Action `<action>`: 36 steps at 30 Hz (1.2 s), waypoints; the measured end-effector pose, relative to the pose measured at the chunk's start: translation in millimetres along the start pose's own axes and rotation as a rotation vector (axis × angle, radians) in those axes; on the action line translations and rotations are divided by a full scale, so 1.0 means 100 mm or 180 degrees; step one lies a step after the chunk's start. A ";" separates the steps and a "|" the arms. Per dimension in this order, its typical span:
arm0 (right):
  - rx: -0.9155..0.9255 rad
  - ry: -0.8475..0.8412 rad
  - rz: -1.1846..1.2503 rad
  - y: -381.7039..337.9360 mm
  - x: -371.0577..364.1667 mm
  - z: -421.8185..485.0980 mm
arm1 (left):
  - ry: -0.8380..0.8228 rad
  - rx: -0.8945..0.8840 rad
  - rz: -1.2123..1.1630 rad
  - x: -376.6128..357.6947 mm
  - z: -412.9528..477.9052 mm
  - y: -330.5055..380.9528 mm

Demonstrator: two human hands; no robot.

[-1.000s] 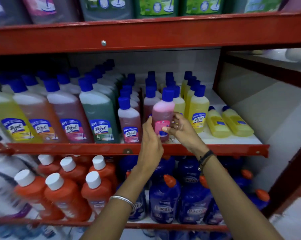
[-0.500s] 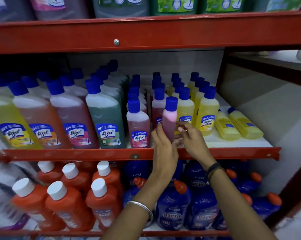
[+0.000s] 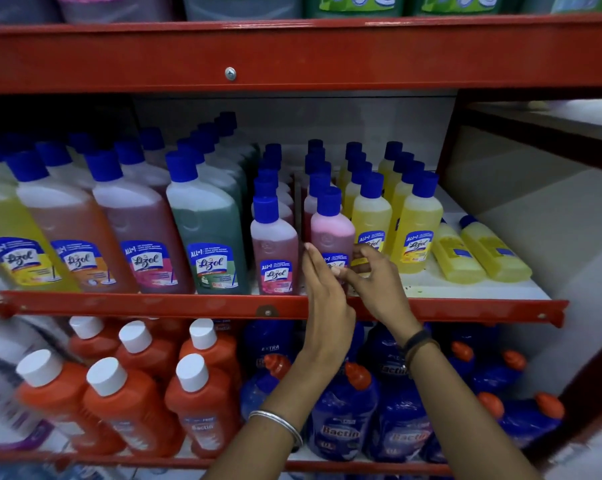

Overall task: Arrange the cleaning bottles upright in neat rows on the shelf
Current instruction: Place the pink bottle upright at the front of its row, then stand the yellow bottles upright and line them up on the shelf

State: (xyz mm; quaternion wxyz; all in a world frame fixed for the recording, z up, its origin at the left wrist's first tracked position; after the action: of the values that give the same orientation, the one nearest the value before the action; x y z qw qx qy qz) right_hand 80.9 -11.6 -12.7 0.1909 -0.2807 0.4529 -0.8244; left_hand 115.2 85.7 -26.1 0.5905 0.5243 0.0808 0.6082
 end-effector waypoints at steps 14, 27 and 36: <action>-0.0361 0.1006 -0.0758 0.30 1.65 0.05 | -0.0687 -0.0934 -0.0085 -0.78 -0.01 0.97; -0.1553 -0.0149 -0.1893 0.75 1.78 0.53 | -0.1336 0.0341 0.0814 -1.66 0.48 1.16; -0.1518 0.0019 0.0157 0.82 1.90 0.33 | -0.0970 -0.0076 0.0046 -1.39 0.39 1.09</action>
State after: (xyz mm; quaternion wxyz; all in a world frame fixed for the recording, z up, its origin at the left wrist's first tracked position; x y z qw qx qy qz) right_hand -39.6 -183.7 -13.5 0.1380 -0.3042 0.6421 -0.6900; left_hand 40.1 -77.9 -6.2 0.5977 0.6040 -0.0208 0.5268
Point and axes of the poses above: each hand's wrist, its own z-axis towards the middle knuckle, its own x-axis out of the back of the hand, y = z × x, the point moved 6 cm from there along z, towards the middle knuckle, and after that the axes turned 6 degrees about z, right-handed, at the moved point
